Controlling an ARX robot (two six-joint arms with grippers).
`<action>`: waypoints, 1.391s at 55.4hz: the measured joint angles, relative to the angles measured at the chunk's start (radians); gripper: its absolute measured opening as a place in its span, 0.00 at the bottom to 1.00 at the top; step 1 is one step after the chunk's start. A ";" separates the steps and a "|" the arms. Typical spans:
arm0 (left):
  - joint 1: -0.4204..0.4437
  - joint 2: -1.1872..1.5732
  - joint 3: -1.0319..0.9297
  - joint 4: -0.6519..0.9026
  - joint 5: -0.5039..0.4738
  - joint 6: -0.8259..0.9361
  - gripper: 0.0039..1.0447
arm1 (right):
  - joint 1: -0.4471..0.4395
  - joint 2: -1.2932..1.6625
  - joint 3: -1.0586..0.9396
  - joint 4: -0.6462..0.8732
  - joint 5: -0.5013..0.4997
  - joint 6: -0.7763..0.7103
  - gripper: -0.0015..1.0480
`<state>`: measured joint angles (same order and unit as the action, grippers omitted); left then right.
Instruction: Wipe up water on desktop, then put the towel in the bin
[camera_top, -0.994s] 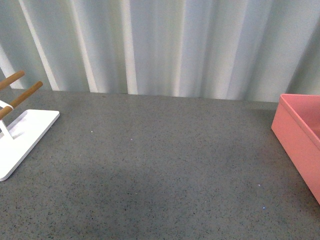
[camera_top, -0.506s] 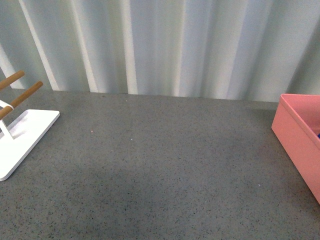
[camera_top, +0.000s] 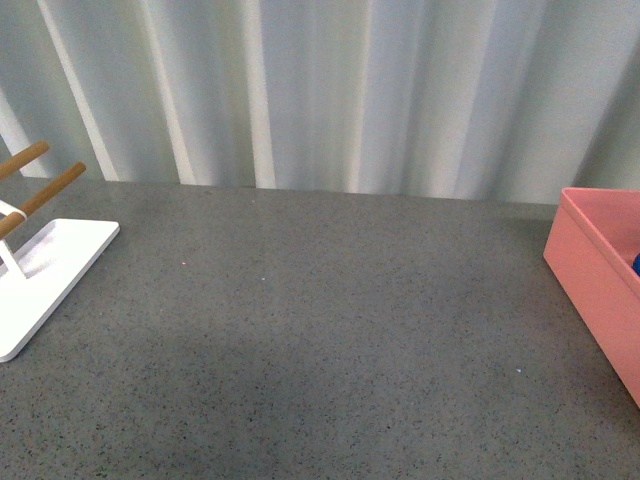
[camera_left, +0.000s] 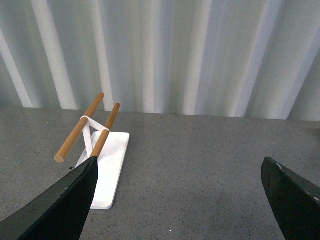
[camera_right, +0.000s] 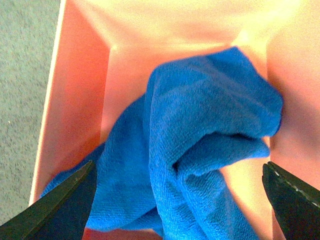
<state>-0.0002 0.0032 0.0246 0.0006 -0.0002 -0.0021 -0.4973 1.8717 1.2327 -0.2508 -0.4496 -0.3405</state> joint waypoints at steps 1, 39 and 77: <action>0.000 0.000 0.000 0.000 0.000 0.000 0.94 | 0.003 -0.021 -0.009 0.016 -0.001 0.011 0.93; 0.000 0.000 0.000 0.000 0.000 0.000 0.94 | 0.346 -1.241 -0.701 -0.085 -0.063 0.053 0.93; 0.000 0.000 0.000 0.000 0.000 0.000 0.94 | 0.494 -1.781 -1.130 0.228 0.448 0.327 0.03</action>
<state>-0.0002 0.0032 0.0246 0.0006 0.0002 -0.0021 -0.0029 0.0910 0.1028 -0.0227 -0.0013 -0.0132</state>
